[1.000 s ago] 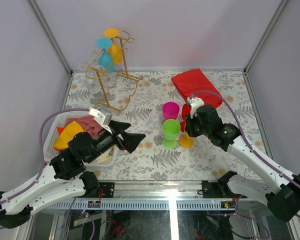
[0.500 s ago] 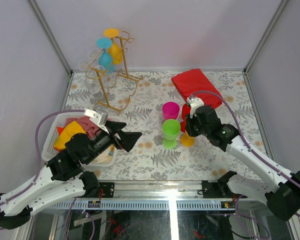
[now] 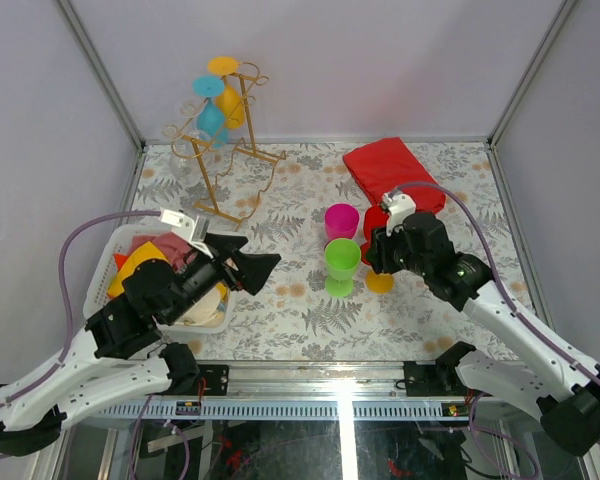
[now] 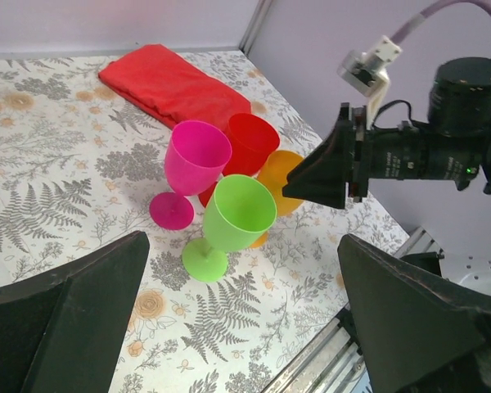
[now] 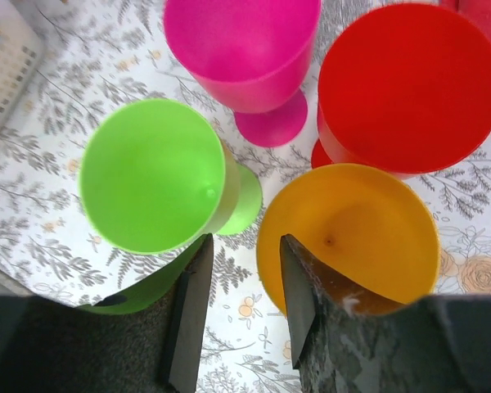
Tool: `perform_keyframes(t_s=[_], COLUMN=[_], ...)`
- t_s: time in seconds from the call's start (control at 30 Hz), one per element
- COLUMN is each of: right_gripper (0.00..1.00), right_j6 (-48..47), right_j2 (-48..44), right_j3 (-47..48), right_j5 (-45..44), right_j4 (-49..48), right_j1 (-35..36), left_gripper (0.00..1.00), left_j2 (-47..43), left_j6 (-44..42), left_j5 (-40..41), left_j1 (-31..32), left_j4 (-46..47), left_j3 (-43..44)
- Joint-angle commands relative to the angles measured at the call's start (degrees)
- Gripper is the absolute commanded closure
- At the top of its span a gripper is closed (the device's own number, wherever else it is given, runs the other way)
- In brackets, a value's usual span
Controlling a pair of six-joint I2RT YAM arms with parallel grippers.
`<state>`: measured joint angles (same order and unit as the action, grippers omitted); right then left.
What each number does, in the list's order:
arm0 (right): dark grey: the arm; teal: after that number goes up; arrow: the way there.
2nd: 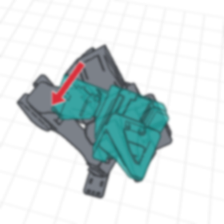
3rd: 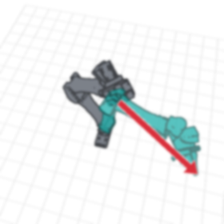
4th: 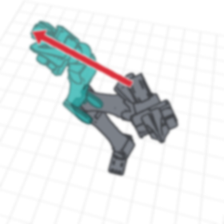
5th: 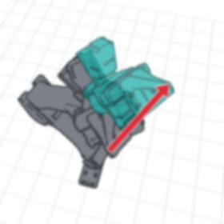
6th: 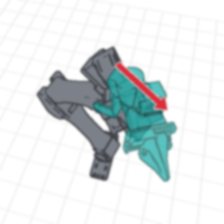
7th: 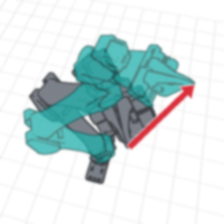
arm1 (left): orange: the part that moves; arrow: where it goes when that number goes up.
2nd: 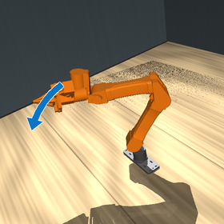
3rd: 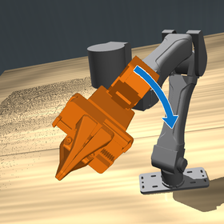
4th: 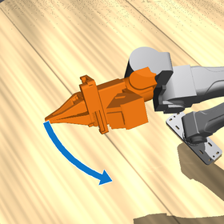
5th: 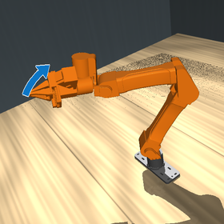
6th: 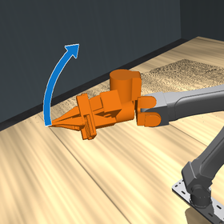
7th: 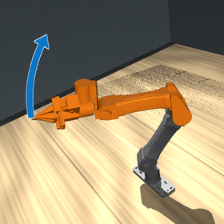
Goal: Take the wine glass off the wine glass rack
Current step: Place the wine glass at the center of the board.
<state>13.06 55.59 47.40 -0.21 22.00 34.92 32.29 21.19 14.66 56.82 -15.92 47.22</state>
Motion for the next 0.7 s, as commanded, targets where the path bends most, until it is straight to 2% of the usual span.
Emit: perform_keyframes(t_s=[0.0,0.17,0.33,0.43,0.53,0.6,0.67], right_gripper=[0.53,0.47,0.39,0.34,0.32,0.29,0.27], right_j6=[2.25,3.76,4.82,5.20,5.48,5.65,5.81], right_j2=[-4.20,-9.33,-12.73,-13.73,-14.36,-14.76,-15.16], right_j3=[4.39,4.32,2.89,2.17,1.67,1.43,1.24], right_j5=[1.73,1.03,2.13,3.19,3.80,3.97,4.27], right_j4=[-2.19,-3.21,-4.40,-4.35,-4.25,-4.22,-4.24], right_j1=[0.28,0.25,0.24,0.22,0.24,0.23,0.19], left_gripper=[0.00,0.00,0.00,0.00,0.00,0.00,0.00], left_j2=[2.55,11.68,21.38,25.30,28.50,29.81,30.18], left_j6=[-0.33,0.40,-4.72,-5.30,-3.36,-2.27,-1.62], left_j5=[4.64,11.13,5.17,-6.30,-21.23,-27.15,-29.29], left_j1=[-0.22,-0.30,-2.14,-12.10,-28.49,-34.91,-40.57], left_j4=[-3.53,-10.80,-11.64,-12.68,-12.39,-11.98,-11.58], left_j3=[6.56,17.18,26.12,32.43,35.79,36.93,37.23])
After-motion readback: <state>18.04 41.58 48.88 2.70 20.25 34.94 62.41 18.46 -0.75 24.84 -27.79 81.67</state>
